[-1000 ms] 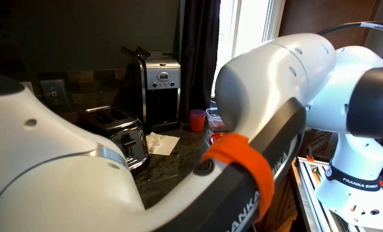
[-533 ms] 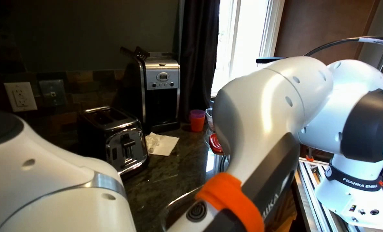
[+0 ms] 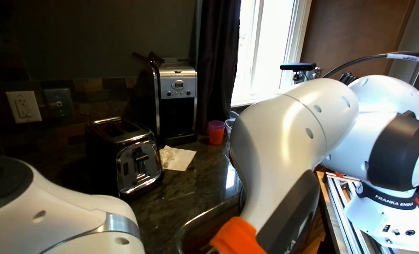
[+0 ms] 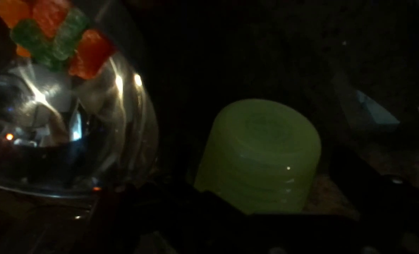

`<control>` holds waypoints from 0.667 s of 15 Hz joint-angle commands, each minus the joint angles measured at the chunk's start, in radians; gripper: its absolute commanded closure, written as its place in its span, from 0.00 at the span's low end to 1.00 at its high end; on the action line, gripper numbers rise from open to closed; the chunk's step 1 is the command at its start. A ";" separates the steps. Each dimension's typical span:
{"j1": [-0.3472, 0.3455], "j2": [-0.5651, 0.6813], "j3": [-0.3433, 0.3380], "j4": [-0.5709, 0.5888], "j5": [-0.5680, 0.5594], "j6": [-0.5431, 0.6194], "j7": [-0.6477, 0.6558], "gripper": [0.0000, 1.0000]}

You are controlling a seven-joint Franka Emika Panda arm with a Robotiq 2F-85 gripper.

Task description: Pick up the yellow cup and put it on top of the toaster

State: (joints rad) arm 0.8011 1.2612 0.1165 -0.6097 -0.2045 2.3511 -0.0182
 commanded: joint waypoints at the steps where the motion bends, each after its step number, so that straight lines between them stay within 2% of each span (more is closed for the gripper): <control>1: 0.012 0.036 -0.009 0.055 0.001 -0.036 0.020 0.20; 3: 0.012 0.037 -0.010 0.056 -0.001 -0.037 0.019 0.32; 5: 0.011 0.037 -0.011 0.057 -0.001 -0.037 0.021 0.50; 6: 0.011 0.037 -0.011 0.058 -0.001 -0.037 0.022 0.54; 8: 0.010 0.033 -0.007 0.056 0.003 -0.039 0.023 0.54; 10: 0.008 0.014 0.026 0.054 0.024 -0.024 0.005 0.54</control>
State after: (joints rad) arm 0.8009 1.2695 0.1180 -0.5992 -0.2044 2.3499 -0.0164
